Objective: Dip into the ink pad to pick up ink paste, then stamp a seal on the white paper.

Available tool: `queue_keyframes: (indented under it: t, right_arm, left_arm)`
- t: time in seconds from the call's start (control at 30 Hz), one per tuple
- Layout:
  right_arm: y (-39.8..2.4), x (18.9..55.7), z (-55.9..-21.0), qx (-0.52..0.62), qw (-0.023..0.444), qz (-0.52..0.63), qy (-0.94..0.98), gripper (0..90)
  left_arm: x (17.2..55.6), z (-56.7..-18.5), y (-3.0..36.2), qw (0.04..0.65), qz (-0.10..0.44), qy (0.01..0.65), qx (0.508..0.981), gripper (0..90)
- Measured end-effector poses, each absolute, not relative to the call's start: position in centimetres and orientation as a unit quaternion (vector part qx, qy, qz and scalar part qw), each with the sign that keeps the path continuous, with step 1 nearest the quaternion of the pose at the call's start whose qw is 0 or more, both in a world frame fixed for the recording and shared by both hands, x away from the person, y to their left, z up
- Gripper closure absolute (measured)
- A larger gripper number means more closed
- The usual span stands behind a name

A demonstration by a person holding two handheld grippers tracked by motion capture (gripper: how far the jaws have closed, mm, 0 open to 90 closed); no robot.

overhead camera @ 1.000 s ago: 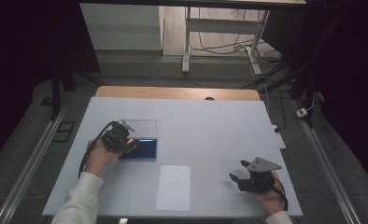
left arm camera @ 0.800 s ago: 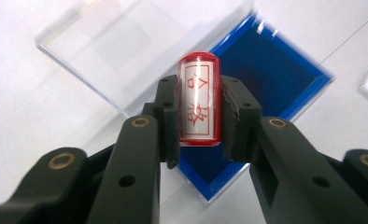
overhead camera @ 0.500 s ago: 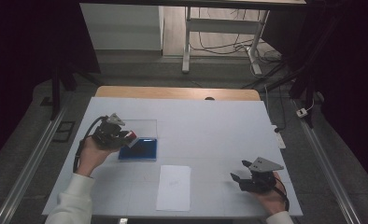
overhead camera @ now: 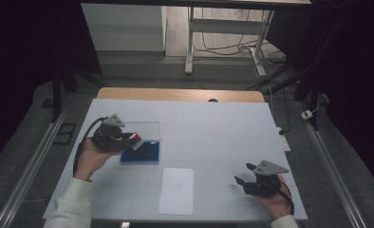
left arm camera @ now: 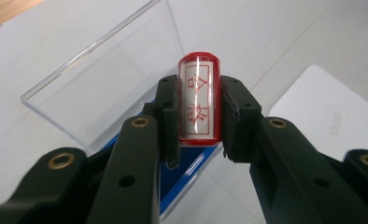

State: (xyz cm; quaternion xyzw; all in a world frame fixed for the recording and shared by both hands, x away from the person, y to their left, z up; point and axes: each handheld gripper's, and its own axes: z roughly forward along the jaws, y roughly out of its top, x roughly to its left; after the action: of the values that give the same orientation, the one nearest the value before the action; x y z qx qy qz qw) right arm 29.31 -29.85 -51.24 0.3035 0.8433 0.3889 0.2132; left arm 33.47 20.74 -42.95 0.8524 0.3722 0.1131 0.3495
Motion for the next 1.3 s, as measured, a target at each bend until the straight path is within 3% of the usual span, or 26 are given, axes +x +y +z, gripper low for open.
queue_keyframes:
  t: [0.57, 1.3]
  right_arm:
    - [-29.9, 29.3, -51.3, 0.303, 0.213, 0.388, 0.844, 30.7]
    - [-29.9, 29.3, -51.3, 0.306, 0.212, 0.388, 0.843, 31.0]
  left_arm:
    - [32.3, -41.9, 17.7, 0.38, 0.077, 0.314, 0.867, 70.6]
    - [30.9, -42.1, 13.9, 0.374, 0.047, 0.256, 0.89, 70.6]
